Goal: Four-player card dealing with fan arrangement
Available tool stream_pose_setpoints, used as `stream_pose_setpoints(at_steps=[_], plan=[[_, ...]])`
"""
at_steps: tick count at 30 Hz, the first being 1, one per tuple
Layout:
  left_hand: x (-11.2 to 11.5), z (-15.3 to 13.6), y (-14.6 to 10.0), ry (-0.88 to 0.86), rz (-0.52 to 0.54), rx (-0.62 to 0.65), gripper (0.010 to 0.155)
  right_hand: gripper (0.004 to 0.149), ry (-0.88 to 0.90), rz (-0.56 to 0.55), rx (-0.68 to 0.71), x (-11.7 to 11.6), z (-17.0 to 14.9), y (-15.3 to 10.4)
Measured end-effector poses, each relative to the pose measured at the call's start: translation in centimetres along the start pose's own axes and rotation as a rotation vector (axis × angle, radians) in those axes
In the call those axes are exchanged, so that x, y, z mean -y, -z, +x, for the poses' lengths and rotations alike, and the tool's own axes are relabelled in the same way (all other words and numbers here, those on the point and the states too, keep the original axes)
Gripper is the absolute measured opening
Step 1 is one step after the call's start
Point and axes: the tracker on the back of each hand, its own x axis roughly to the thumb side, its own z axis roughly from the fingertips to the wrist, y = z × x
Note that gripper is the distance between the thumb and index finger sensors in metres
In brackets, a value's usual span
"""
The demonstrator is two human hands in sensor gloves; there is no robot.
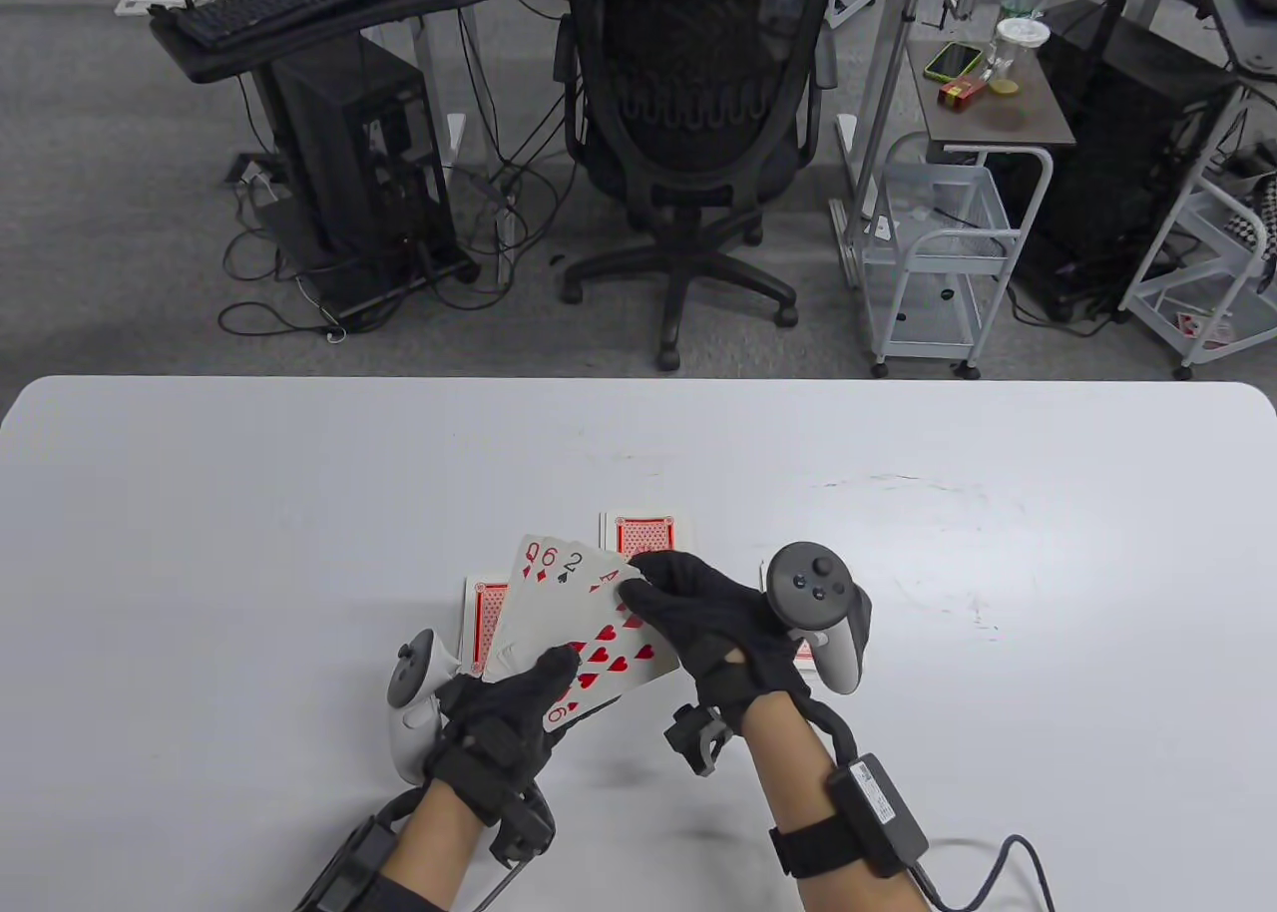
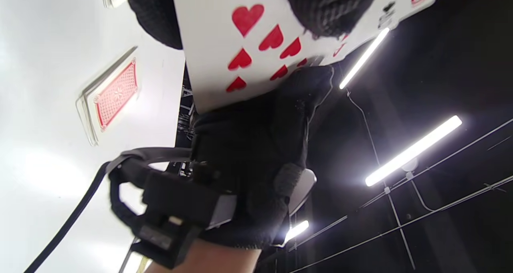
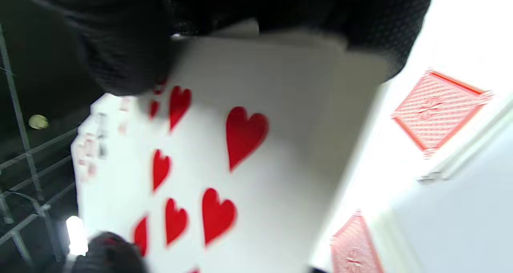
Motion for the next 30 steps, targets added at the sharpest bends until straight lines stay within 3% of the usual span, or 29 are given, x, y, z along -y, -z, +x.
stream_pose_setpoints(at_steps=[5,6,8,12,18,20,22,26,27,30], plan=[[-0.5,-0.1,-0.1,-0.08,0.012,0.02,0.055,0.047,0.037,-0.01,0.063,0.0,0.1,0.3],[-0.5,-0.1,-0.1,-0.085,0.016,0.027,0.055,0.046,0.05,-0.021,0.032,0.0,-0.1,0.2],[-0.5,0.0,-0.1,-0.07,0.021,0.022,0.055,0.057,0.042,-0.023,-0.042,0.2,-0.5,0.1],[-0.5,-0.4,-0.1,-0.024,0.019,0.007,0.058,0.04,-0.123,-0.046,0.042,0.1,0.3,0.3],[-0.9,-0.3,-0.1,-0.075,0.024,0.023,0.058,0.041,-0.047,0.012,0.075,0.0,0.6,0.5],[-0.8,-0.3,-0.1,-0.066,0.032,0.016,0.057,0.05,0.01,-0.013,0.041,0.0,0.0,0.3],[-0.8,-0.3,-0.1,-0.032,0.02,0.011,0.057,0.04,-0.026,-0.041,0.021,0.0,0.1,0.3],[-0.8,-0.3,-0.1,-0.072,0.021,0.015,0.059,0.04,-0.051,-0.035,0.065,0.2,0.2,0.4],[-0.8,-0.2,-0.1,-0.068,0.021,0.022,0.059,0.041,-0.023,-0.027,0.062,0.3,0.0,0.4],[-0.9,0.0,-0.3,-0.107,0.049,0.054,0.059,0.065,-0.007,0.07,-0.051,0.3,-1.1,0.4]])
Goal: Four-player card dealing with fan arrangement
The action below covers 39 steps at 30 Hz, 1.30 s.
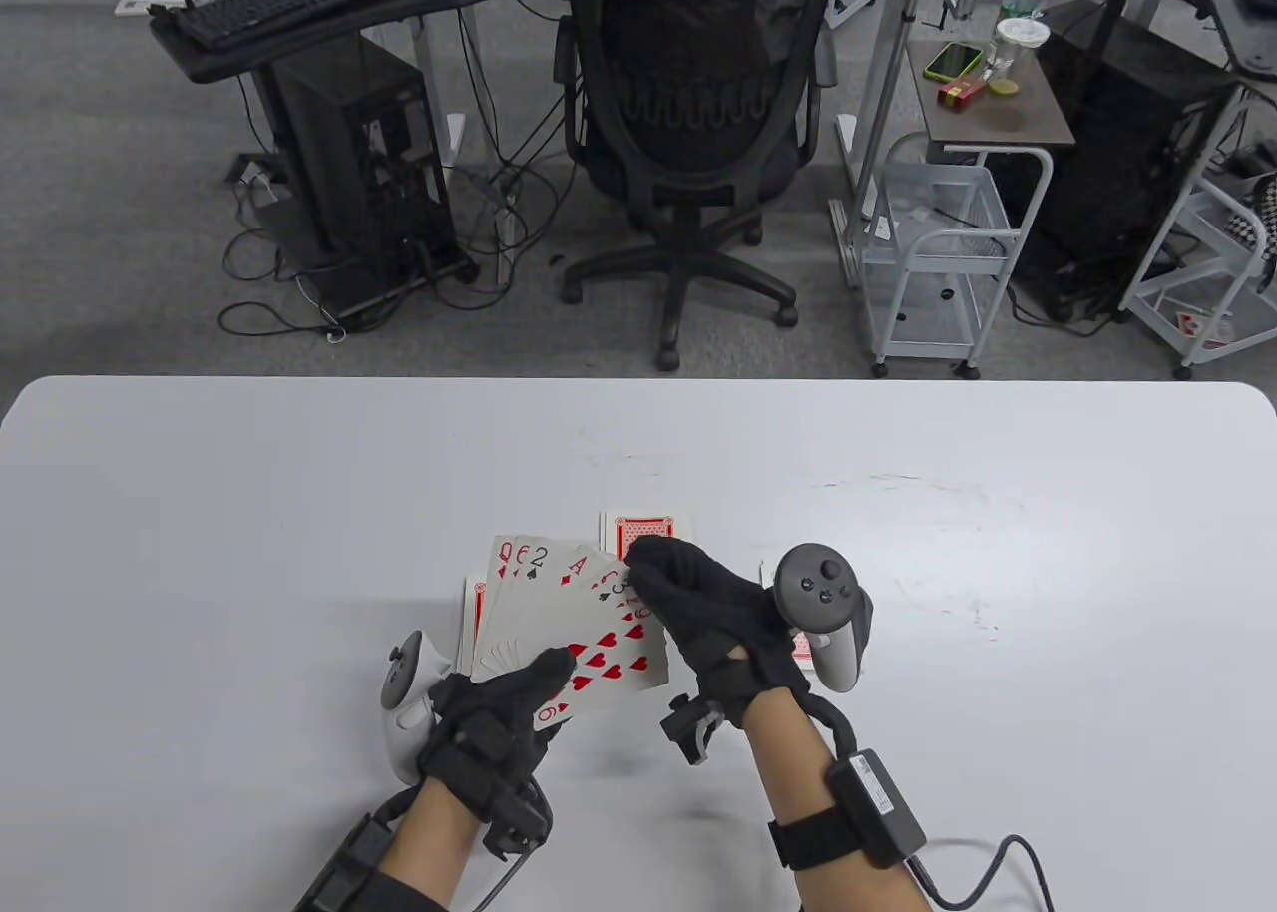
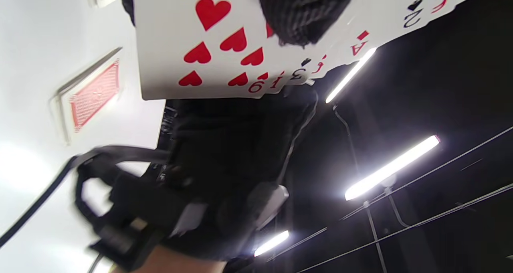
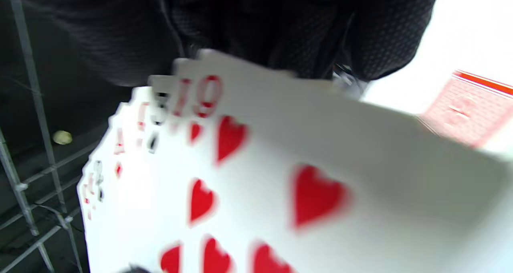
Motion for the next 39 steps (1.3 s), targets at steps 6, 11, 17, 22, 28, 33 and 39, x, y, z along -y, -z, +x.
stream_pose_setpoints(at_steps=[6,11,17,22,28,33,39], plan=[[-0.5,0.0,-0.2,-0.02,0.026,0.013,0.06,0.043,-0.04,0.094,0.015,-0.6,-0.3,0.6],[0.0,0.0,0.1,0.06,-0.006,-0.028,0.06,0.062,-0.077,0.054,0.121,0.5,0.6,0.3],[0.8,-0.5,0.4,0.209,-0.036,-0.108,0.061,0.062,-0.105,-0.011,0.275,0.5,3.4,-0.2],[1.3,-0.7,0.6,0.272,-0.069,-0.142,0.06,0.056,-0.435,-0.099,0.286,0.1,5.2,-0.8],[1.1,-0.6,0.6,0.303,-0.061,-0.154,0.059,0.042,-0.436,-0.117,0.292,-0.4,5.8,-0.9],[0.8,-0.5,0.6,0.288,-0.055,-0.16,0.059,0.041,-0.432,-0.172,0.324,-0.4,5.8,-1.0],[0.6,-0.3,0.6,0.289,-0.069,-0.166,0.058,0.042,-0.452,-0.181,0.295,0.1,5.6,-1.0]])
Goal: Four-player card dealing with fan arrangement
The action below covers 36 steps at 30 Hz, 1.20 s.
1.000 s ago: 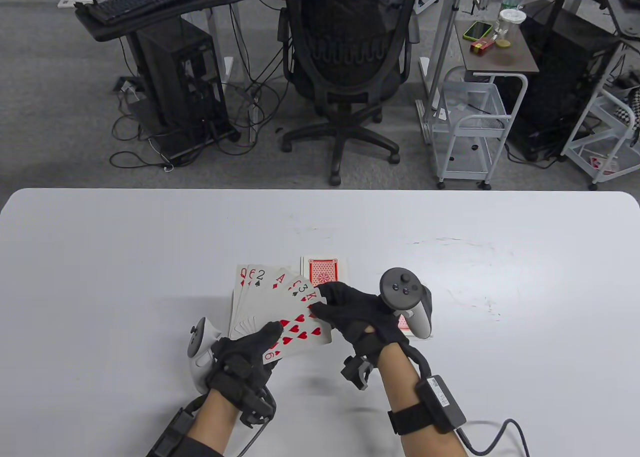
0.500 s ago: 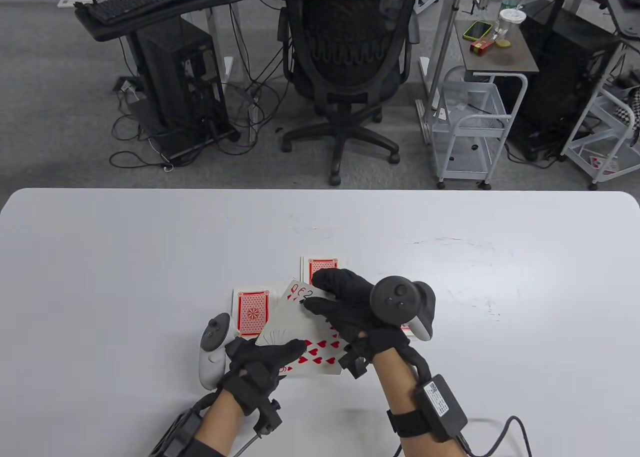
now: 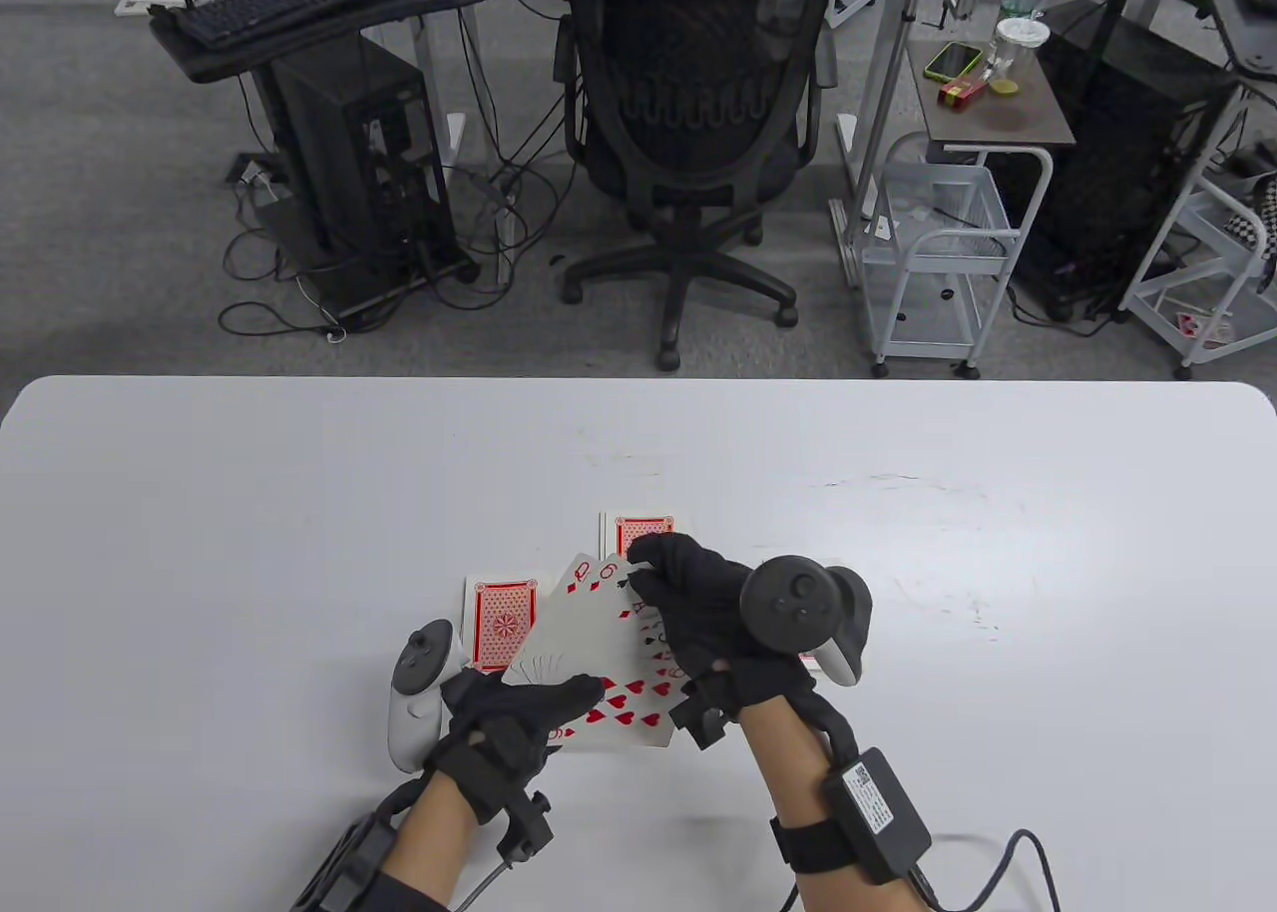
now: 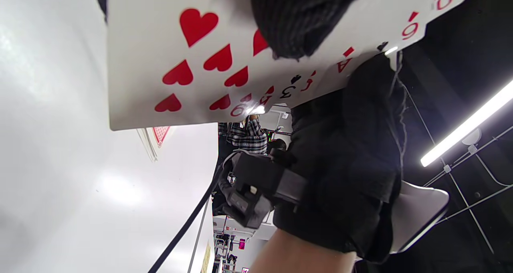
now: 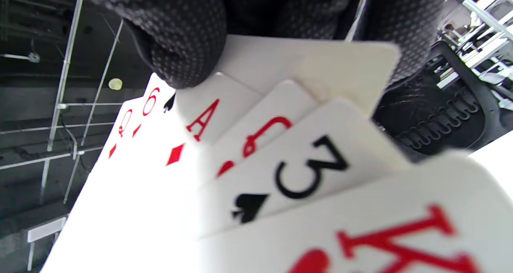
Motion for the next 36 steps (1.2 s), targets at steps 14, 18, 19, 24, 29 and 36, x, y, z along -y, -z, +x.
stream_pose_setpoints(at_steps=[14,18,19,24,29,36], plan=[[-1.3,0.1,-0.4,-0.066,0.037,0.006,0.056,0.042,0.184,-0.215,-0.098,4.2,-2.6,-0.5],[-2.4,0.2,-0.8,-0.095,0.072,0.019,0.056,0.042,0.299,-0.31,-0.155,6.1,-4.4,-1.2],[-2.7,0.2,-0.9,-0.109,0.089,0.025,0.056,0.042,0.312,-0.339,-0.166,6.4,-4.7,-1.4],[-3.4,0.4,-1.6,-0.206,0.216,0.1,0.059,0.044,0.347,-0.297,-0.171,6.1,-5.4,-1.5],[-2.9,0.7,-2.0,-0.328,0.267,0.211,0.06,0.045,0.299,-0.039,-0.202,1.8,-4.5,-0.7],[-1.8,1.5,-1.9,-0.343,0.21,0.292,0.061,0.046,0.128,0.163,-0.233,-2.2,-2.4,-0.3]])
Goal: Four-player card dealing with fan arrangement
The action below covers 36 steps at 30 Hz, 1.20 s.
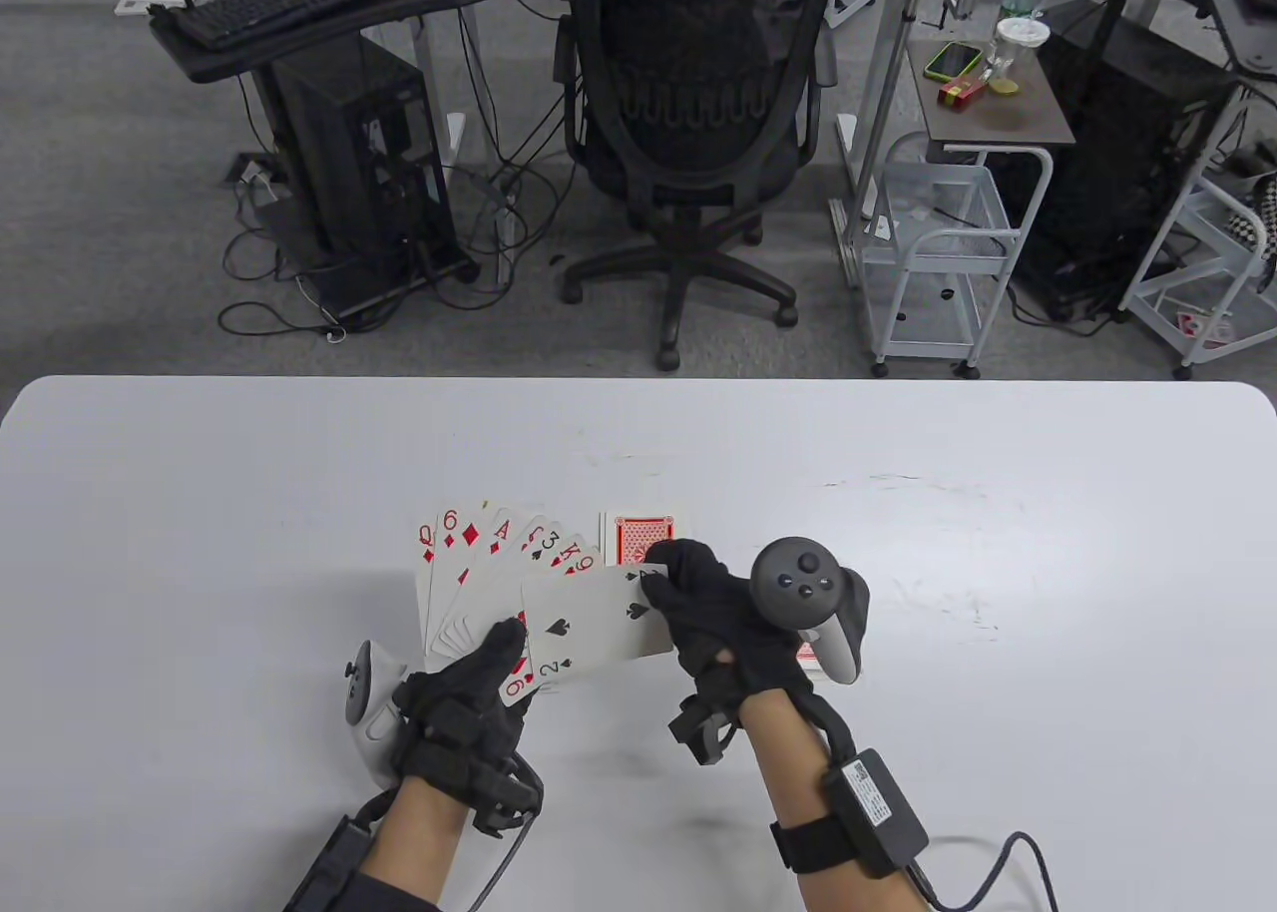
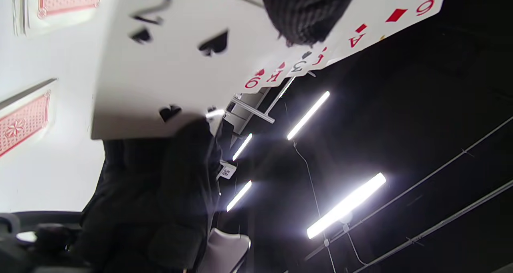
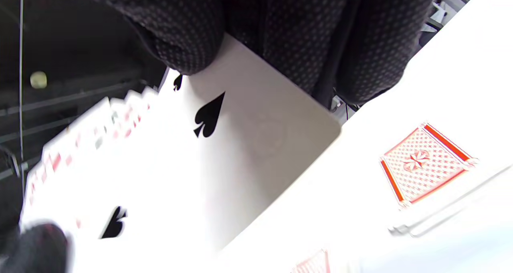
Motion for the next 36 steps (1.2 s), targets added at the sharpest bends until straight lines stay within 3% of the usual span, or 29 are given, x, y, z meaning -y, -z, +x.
stream_pose_setpoints(at_steps=[9,13,16,19,23,27,31,36], plan=[[0.8,-0.2,0.2,0.079,-0.032,-0.023,0.065,0.051,-0.129,-0.061,-0.002,-2.2,1.3,-0.6],[0.4,0.0,0.2,0.109,-0.017,-0.038,0.064,0.061,-0.079,-0.009,0.001,-2.1,0.7,-0.4],[0.6,-0.3,0.4,0.063,-0.064,-0.053,0.063,0.073,0.076,0.041,0.027,-1.0,0.5,-0.2],[1.2,-0.7,0.6,0.107,-0.142,-0.099,0.063,0.071,0.237,-0.026,0.162,0.2,0.5,-0.1],[1.3,-1.1,0.4,0.106,-0.097,-0.119,0.064,0.065,0.317,-0.046,0.2,0.6,0.6,-0.4],[0.8,-1.5,0.3,0.11,-0.042,-0.145,0.063,0.063,0.242,-0.11,0.266,0.2,1.3,-0.7],[0.9,-1.5,0.4,0.176,-0.068,-0.173,0.063,0.063,0.112,-0.039,0.28,0.1,2.0,-0.8],[1.3,-2.0,0.4,0.201,-0.083,-0.205,0.062,0.036,-0.089,-0.24,0.33,0.2,3.0,-1.6]])
